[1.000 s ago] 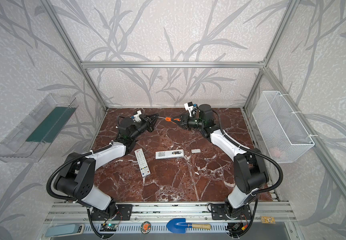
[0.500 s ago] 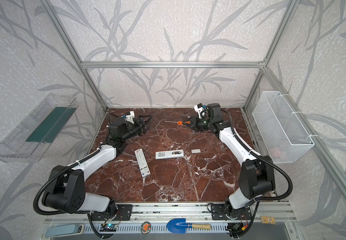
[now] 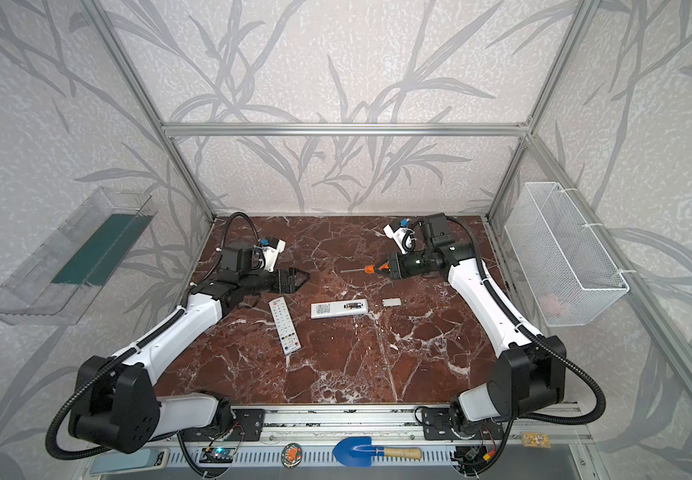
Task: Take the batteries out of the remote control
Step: 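Grip the remote's far end with the left gripper while the right gripper aims the screwdriver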
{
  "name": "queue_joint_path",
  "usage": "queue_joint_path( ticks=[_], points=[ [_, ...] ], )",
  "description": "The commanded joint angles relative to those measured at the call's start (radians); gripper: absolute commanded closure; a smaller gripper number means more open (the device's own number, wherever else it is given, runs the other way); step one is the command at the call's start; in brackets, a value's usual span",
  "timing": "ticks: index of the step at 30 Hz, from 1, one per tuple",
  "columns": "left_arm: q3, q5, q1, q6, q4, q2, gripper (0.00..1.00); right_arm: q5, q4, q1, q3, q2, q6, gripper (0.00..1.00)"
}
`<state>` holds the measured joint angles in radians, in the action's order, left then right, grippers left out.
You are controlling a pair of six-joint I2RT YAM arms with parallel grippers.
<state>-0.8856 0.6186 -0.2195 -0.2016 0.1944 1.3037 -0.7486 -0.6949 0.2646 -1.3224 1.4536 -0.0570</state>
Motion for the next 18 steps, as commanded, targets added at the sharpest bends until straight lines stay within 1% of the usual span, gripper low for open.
queue_joint_path(
  ticks=[1,5,8,10,12,13,15,17,18],
  points=[
    [-0.043,0.102,-0.001,0.319,0.131,0.0,0.03,0.023,-0.06,0.018,0.014,-0.048,0.131,1.0],
    [-0.063,0.148,-0.009,0.549,0.241,0.025,0.07,0.046,-0.077,0.034,0.033,-0.074,0.199,1.0],
    [-0.068,0.161,-0.028,0.693,0.287,0.053,0.07,0.058,-0.082,0.04,0.048,-0.094,0.249,1.0],
    [-0.073,0.158,-0.046,0.76,0.299,0.079,0.07,0.064,-0.08,0.051,0.064,-0.114,0.295,1.0],
    [-0.078,0.156,-0.066,0.808,0.295,0.108,0.07,0.06,-0.07,0.06,0.086,-0.137,0.356,1.0],
    [-0.079,0.155,-0.077,0.83,0.291,0.125,0.07,0.081,-0.057,0.064,0.102,-0.152,0.377,1.0],
    [-0.086,0.142,-0.098,0.854,0.278,0.159,0.07,0.085,-0.049,0.063,0.13,-0.176,0.443,1.0],
    [-0.088,0.122,-0.118,0.876,0.262,0.193,0.09,0.152,-0.048,0.064,0.137,-0.176,0.441,1.0],
    [-0.088,0.102,-0.131,0.89,0.253,0.205,0.1,0.165,-0.064,0.064,0.126,-0.169,0.444,1.0]
  ],
)
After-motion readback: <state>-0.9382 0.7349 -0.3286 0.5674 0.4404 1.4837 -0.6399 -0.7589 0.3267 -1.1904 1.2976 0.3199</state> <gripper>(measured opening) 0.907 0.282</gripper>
